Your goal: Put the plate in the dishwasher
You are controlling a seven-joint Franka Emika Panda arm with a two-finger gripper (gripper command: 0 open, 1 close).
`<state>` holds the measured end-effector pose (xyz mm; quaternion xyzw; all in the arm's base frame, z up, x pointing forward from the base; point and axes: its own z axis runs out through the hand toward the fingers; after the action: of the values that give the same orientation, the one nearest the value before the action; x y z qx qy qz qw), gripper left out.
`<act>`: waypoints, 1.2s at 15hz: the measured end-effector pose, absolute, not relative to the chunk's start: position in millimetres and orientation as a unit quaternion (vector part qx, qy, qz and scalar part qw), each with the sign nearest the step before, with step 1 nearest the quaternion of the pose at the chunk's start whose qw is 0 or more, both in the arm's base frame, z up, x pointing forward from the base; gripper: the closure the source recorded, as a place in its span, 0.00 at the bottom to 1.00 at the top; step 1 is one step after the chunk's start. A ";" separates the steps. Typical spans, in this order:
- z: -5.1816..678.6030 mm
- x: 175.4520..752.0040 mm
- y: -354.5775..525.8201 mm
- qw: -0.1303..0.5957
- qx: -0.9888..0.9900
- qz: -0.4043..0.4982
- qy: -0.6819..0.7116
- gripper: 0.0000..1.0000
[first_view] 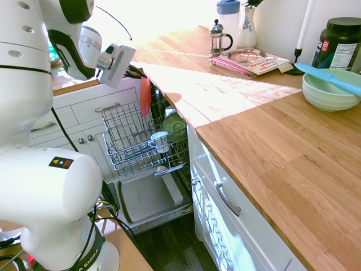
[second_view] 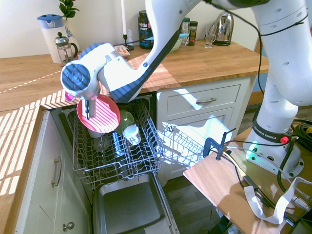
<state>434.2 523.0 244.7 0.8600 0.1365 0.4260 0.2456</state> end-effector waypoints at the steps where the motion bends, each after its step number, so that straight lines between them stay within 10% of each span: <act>1: 219.9 435.3 529.4 0.267 0.847 0.433 0.156 1.00; 3: 189.6 432.8 540.0 0.311 0.816 0.448 0.191 1.00; 4: 180.4 430.2 543.1 0.334 0.801 0.452 0.206 0.00; 9: 161.2 425.2 549.8 0.441 0.782 0.376 0.229 0.00; 18: 207.9 433.0 590.6 0.358 0.895 0.177 0.199 0.00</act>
<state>433.0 590.6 207.9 0.8950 0.1993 0.1770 0.3577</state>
